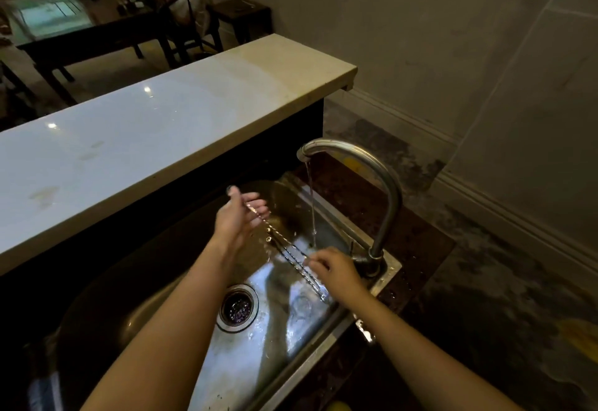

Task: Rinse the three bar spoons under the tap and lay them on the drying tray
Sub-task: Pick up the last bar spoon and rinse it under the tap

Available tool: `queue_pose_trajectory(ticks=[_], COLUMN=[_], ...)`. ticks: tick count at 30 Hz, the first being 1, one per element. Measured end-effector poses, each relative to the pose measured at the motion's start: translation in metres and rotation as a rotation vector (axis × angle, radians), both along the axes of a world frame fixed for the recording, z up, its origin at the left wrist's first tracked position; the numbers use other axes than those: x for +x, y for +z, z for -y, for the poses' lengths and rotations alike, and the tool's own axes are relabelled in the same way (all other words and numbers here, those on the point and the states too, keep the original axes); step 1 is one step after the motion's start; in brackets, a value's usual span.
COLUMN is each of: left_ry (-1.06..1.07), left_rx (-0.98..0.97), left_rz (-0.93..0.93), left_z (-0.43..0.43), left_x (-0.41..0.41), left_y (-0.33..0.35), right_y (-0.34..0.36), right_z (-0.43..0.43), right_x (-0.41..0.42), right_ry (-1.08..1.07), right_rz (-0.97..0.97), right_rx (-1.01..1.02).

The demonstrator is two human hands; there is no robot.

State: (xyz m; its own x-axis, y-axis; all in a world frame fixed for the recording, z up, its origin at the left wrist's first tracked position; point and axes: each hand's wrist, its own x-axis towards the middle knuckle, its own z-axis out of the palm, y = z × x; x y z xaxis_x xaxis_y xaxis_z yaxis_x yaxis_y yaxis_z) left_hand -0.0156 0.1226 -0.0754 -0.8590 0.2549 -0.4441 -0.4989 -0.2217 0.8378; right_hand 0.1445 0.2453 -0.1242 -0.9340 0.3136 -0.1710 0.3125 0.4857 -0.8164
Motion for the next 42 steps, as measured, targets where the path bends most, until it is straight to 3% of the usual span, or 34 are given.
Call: queue_pose_trajectory(ticks=[9,14,20,24,29,33,35,39,42], left_ry=[0.174,0.291,0.306,0.239,0.302,0.287,0.253,0.182,0.17], left_rx=[0.382,0.483,0.485,0.487,0.59,0.438,0.352,0.269,0.229], left_rz=[0.221,0.262,0.259,0.215,0.248,0.274,0.275,0.339,0.409], left_z=[0.053,0.052,0.047,0.048,0.052,0.063,0.069,0.08,0.085], left_x=[0.009,0.009,0.007,0.007,0.008,0.012,0.015,0.019,0.019], left_y=[-0.015,-0.004,0.002,-0.001,-0.006,-0.023,-0.036,-0.065,-0.088], right_y=[0.073,0.095,0.092,0.083,0.052,0.011,-0.013,-0.062,-0.089], right_z=[-0.035,-0.032,-0.035,-0.036,-0.024,-0.014,-0.008,0.001,0.009], right_x=[-0.057,-0.071,-0.073,-0.07,-0.061,-0.064,-0.07,-0.082,-0.087], right_ry=[-0.18,-0.205,-0.182,-0.069,0.184,0.006,-0.081,0.073,0.106], right_rz=[-0.002,-0.035,-0.014,-0.003,0.316,0.476,0.518,0.69,0.744], right_rx=[-0.077,-0.51,-0.266,-0.33,-0.392,-0.404,-0.328,0.201,0.336])
